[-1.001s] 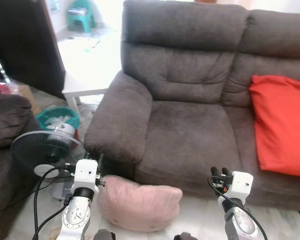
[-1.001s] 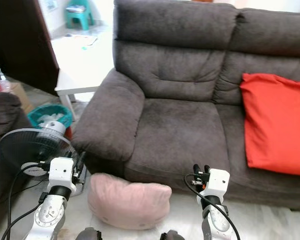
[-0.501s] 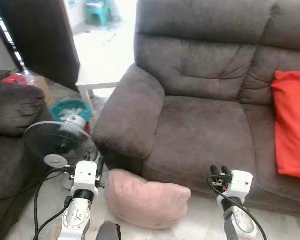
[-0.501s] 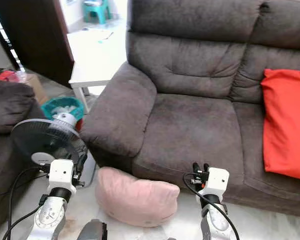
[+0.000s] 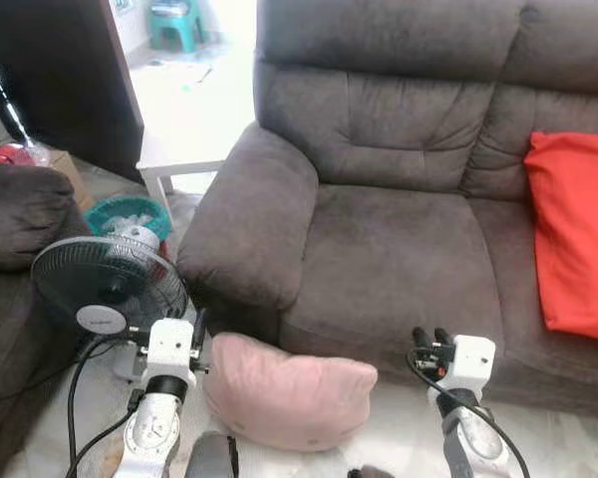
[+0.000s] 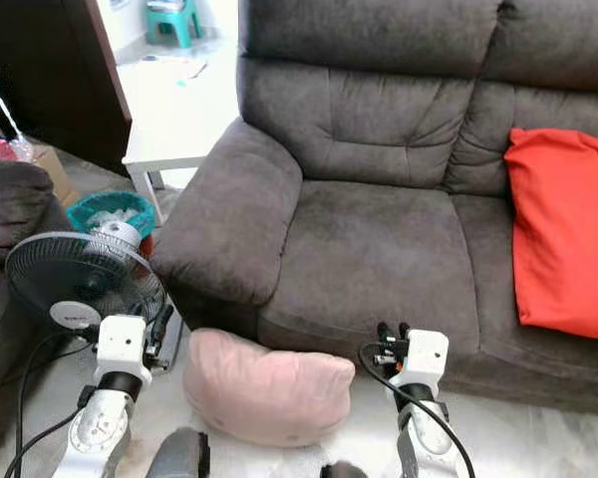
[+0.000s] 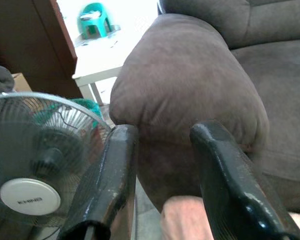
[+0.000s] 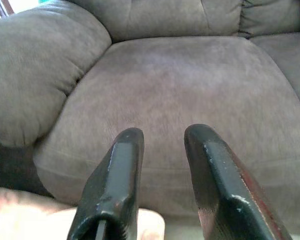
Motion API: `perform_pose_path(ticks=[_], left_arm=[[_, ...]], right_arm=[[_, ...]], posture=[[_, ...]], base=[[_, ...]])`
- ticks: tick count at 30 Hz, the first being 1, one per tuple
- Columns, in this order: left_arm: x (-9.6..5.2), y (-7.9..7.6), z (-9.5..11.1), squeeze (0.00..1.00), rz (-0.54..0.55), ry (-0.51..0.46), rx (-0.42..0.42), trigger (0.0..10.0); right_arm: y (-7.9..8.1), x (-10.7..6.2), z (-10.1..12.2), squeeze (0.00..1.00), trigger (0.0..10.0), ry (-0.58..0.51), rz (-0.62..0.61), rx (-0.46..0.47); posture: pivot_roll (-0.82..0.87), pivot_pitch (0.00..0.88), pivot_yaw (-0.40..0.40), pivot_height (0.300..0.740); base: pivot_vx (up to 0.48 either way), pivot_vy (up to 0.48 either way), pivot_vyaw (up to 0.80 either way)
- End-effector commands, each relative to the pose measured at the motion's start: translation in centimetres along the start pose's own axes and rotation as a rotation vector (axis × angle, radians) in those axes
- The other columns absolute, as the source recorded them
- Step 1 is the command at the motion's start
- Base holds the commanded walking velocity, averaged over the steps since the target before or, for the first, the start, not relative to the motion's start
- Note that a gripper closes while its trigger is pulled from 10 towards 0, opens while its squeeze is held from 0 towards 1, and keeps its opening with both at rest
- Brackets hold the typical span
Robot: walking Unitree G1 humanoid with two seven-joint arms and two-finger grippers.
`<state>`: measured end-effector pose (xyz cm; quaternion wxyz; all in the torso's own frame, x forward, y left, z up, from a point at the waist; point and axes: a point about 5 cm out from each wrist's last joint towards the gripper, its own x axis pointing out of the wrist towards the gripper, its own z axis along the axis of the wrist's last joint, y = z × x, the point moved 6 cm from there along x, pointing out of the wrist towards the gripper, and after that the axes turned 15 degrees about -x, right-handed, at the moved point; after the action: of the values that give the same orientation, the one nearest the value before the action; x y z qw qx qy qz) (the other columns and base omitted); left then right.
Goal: Move the pillow to the sofa from floor
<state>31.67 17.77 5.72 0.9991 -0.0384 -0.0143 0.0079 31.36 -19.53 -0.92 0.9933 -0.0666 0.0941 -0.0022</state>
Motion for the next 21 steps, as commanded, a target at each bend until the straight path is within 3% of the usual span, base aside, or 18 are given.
perform_pose_path(ticks=[1,21], left_arm=[[-0.08,0.21,-0.24,0.00,0.012,0.010,-0.004,10.0],[0.06,0.70,-0.73,0.00,0.039,0.036,-0.020,10.0]], right_arm=[[0.07,-0.06,-0.07,0.00,10.0,0.007,0.004,-0.004],[0.20,-0.18,-0.59,0.00,10.0,0.020,0.022,0.006]], posture=[[0.09,0.032,-0.053,0.560],[0.10,0.025,-0.054,0.560]], base=[[0.000,0.000,0.00],[0.000,0.000,0.00]])
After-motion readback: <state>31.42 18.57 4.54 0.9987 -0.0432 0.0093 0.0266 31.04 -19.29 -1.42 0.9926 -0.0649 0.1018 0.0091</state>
